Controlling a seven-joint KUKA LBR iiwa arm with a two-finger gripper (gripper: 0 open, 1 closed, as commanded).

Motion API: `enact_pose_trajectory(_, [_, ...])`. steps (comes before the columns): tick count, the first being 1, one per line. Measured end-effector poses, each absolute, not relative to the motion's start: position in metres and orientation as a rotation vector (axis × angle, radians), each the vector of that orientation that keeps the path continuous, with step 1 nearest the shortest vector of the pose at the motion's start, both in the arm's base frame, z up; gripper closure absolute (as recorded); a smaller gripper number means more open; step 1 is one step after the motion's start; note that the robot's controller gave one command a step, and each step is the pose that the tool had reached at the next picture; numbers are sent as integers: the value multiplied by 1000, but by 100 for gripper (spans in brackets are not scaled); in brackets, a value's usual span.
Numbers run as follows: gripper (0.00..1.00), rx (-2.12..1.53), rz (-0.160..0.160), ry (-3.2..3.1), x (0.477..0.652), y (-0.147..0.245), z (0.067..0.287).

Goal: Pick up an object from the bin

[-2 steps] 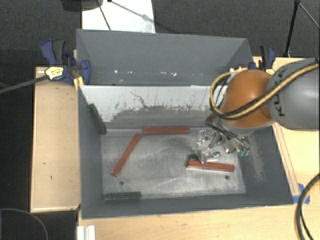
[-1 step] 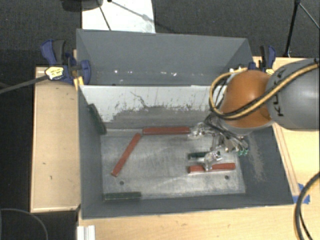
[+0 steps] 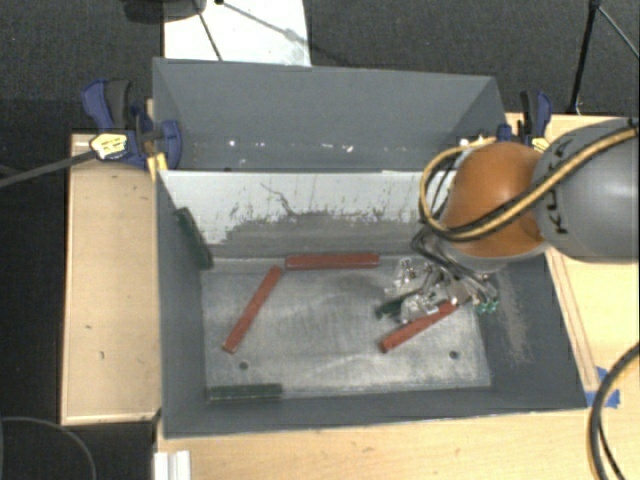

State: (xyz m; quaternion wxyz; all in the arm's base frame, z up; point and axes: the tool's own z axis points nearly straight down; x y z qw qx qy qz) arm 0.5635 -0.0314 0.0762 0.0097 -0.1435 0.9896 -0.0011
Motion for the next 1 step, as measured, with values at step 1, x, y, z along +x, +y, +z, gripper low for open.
enact_pose_trajectory(1, [100, -448, -3, 3090, 563, -31, 76])
